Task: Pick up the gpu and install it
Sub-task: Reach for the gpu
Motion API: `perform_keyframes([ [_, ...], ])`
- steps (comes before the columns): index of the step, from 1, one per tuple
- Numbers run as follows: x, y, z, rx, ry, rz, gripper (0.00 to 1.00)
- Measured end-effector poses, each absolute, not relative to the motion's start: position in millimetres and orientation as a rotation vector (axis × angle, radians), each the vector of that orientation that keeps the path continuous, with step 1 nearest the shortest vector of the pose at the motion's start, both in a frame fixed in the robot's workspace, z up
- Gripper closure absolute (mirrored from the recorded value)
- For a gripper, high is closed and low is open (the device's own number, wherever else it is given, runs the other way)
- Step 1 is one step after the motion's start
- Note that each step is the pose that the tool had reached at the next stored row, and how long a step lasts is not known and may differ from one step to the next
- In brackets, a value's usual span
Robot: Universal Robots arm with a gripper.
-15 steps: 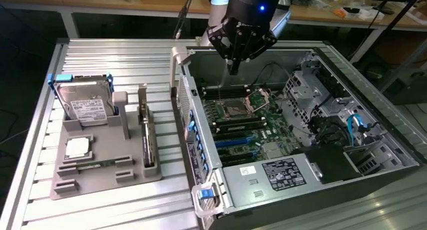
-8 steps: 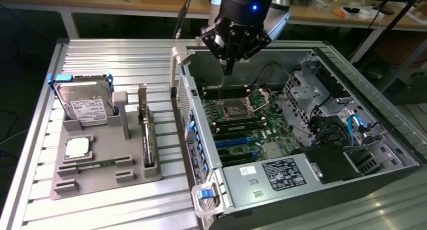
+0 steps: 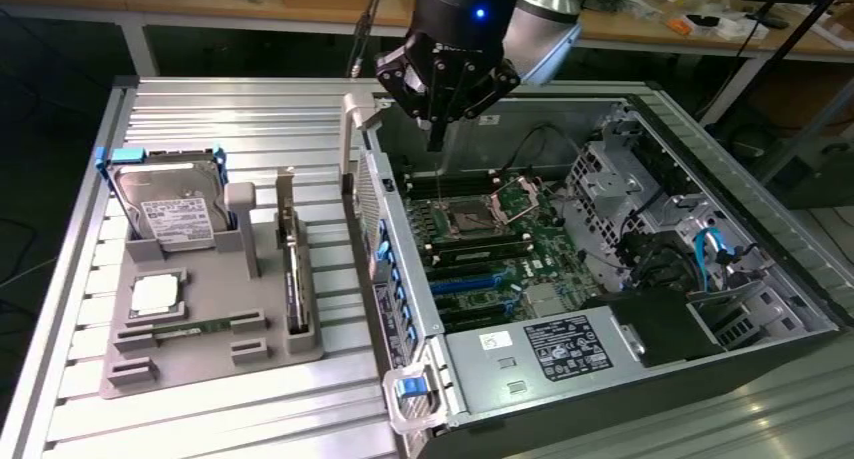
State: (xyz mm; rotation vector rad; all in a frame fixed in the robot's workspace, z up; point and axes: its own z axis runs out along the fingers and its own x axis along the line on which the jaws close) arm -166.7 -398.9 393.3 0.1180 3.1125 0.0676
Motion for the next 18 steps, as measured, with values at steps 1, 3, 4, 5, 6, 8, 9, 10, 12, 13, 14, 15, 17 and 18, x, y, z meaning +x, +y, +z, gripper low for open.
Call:
perform_keyframes([
  [1,-170,-399,393,0.118,3.112,0.068,0.89],
  [3,-177,-399,393,0.118,3.113,0.068,0.89],
  [4,-179,-399,393,0.118,3.113,0.068,0.89],
  [5,-182,-399,393,0.118,3.113,0.068,0.89],
  [6,-184,-399,393,0.118,3.113,0.068,0.89],
  [8,-189,-399,393,0.118,3.112,0.068,0.89],
  [9,-193,-399,393,0.118,3.112,0.068,0.89],
  [10,-195,-399,393,0.118,3.113,0.068,0.89],
  [12,-200,-399,393,0.118,3.112,0.068,0.89],
  [13,-203,-399,393,0.118,3.112,0.068,0.89],
  [14,-205,-399,393,0.118,3.113,0.067,0.89],
  [15,-207,-399,393,0.118,3.113,0.068,0.89],
  [17,-212,-399,393,0.118,3.113,0.068,0.89],
  [18,-215,-399,393,0.118,3.112,0.068,0.89],
])
